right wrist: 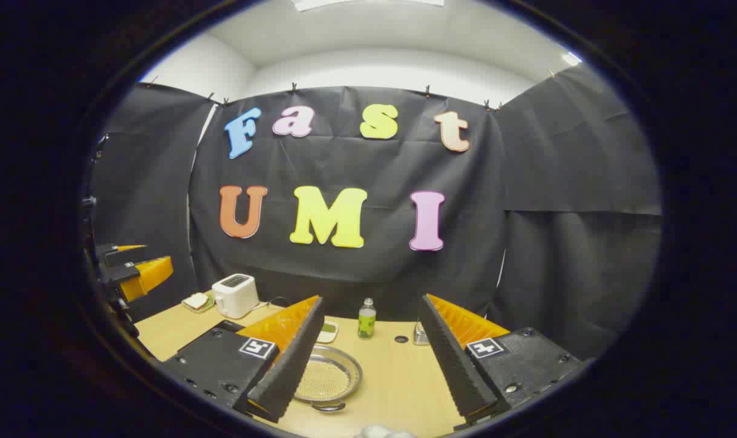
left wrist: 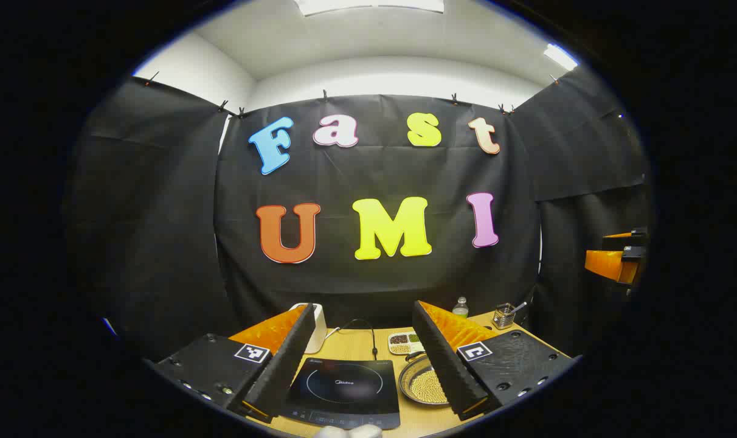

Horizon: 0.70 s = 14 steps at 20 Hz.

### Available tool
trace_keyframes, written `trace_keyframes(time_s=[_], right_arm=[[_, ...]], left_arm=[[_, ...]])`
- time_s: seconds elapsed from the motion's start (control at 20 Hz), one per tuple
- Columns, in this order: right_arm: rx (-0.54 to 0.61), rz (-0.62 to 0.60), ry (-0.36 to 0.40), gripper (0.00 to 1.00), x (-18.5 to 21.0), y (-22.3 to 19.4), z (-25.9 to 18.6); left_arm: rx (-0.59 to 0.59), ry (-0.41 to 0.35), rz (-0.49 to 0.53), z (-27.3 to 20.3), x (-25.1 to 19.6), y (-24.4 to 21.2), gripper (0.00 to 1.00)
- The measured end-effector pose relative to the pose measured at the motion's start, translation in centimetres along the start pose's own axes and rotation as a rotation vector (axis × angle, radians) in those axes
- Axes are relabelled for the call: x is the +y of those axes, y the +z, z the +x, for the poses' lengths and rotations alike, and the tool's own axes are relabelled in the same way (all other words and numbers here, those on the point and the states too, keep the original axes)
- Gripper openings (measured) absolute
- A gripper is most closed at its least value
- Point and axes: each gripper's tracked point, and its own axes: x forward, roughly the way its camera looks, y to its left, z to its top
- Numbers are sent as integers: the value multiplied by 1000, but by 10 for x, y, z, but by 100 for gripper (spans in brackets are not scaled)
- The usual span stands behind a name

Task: First push the handle of the pot to place it horizontally, then grasp the pot with both hands and set it on the induction cooktop.

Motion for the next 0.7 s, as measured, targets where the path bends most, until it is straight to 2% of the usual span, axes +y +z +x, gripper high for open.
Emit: trace_keyframes(time_s=[0.05, 0.7], right_arm=[[-3, -4, -8, 97, -1, 0, -1], [23, 12, 1, 97, 27, -12, -4]], left_arm=[[-1, -3, -1, -1, 0, 0, 96], [-11, 9, 7, -16, 22, -3, 96]])
